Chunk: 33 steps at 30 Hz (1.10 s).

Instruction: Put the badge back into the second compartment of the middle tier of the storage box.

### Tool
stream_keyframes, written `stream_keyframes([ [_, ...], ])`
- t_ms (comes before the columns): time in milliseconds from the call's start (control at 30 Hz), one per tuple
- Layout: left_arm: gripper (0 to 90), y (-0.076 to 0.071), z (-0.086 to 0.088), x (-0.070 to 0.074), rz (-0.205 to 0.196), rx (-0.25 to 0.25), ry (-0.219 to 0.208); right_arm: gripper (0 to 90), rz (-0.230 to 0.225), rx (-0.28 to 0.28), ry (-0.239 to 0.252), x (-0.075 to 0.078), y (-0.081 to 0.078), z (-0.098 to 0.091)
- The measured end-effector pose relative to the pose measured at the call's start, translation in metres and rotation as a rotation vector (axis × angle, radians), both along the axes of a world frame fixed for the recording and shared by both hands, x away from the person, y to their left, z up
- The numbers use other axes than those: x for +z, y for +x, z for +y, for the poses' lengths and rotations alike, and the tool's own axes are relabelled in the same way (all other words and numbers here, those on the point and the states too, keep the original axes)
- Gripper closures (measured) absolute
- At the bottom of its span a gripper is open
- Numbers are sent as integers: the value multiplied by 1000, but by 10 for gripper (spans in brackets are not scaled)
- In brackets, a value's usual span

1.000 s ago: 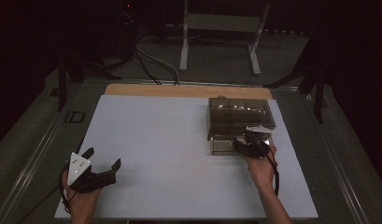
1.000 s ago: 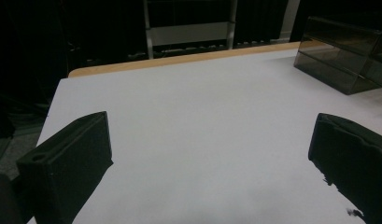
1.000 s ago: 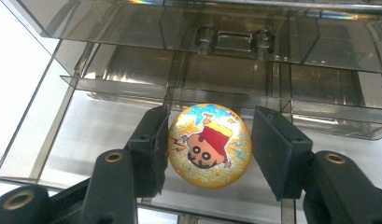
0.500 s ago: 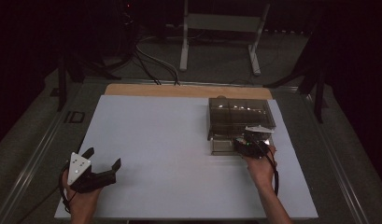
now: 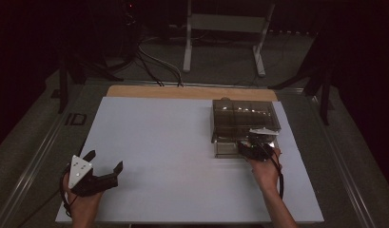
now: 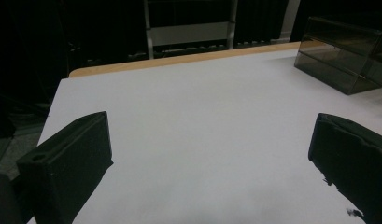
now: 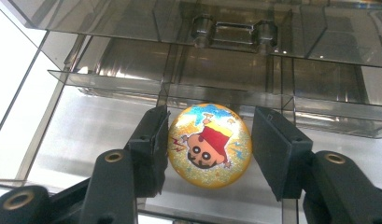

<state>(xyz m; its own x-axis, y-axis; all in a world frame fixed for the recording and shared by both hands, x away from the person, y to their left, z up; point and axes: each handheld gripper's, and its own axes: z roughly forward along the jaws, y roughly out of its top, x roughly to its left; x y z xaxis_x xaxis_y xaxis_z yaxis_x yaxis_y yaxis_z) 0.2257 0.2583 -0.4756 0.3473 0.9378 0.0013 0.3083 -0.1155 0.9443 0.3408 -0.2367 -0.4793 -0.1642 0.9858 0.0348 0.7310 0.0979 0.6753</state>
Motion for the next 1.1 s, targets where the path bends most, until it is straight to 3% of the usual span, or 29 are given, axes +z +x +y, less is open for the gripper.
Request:
stream_keyframes([
  [500, 10, 0, 0, 0, -2, -1, -1, 470, 6, -4, 6, -1, 1, -1],
  [567, 10, 0, 0, 0, -1, -1, -1, 436, 6, 1, 19, -1, 1, -1],
  [600, 9, 0, 0, 0, 0, -2, 0, 367, 5, -14, 9, 0, 0, -2],
  [767, 10, 0, -1, 0, 0, -3, 0, 293, 3, -1, 37, 3, -2, -5],
  [1100, 10, 0, 0, 0, 0, -3, 1, 280, -1, 18, 35, 5, -8, -3],
])
